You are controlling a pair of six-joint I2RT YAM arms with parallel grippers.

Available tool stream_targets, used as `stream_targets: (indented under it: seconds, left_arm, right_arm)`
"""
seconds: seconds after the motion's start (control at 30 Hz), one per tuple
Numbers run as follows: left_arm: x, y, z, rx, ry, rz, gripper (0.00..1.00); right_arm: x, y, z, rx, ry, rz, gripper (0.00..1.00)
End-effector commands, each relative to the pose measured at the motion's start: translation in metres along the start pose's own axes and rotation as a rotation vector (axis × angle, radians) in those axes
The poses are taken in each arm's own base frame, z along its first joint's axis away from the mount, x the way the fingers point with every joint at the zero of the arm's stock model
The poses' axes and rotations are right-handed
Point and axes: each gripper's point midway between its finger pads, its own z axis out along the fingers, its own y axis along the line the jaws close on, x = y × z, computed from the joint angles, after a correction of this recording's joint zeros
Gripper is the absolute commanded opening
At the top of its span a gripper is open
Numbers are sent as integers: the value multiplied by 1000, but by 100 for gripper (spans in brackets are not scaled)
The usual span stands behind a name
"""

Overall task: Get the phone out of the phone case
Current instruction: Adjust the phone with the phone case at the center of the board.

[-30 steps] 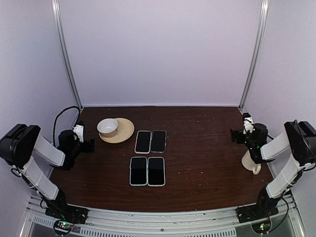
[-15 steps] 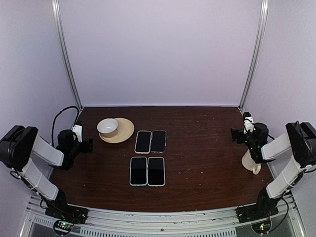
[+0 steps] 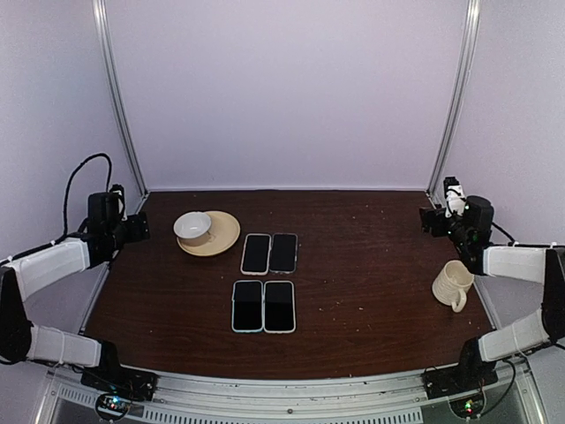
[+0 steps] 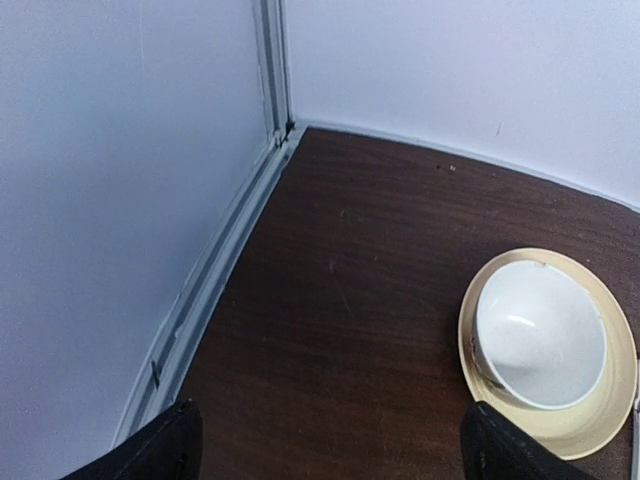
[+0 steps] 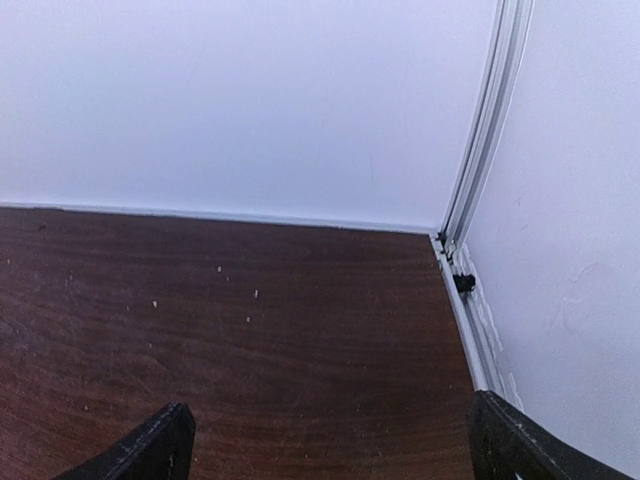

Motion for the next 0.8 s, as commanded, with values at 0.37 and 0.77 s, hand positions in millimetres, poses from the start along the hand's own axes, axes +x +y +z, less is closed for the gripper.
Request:
stream_targets:
  seconds: [0.37, 0.77]
  left_arm:
    - [92, -22, -81, -8, 552, -37, 89]
    - [135, -76, -135, 246, 670, 220, 90]
  right_arm:
    - [-27, 62, -31, 44, 407, 104, 99]
    - [26, 191, -94, -89, 641, 107, 99]
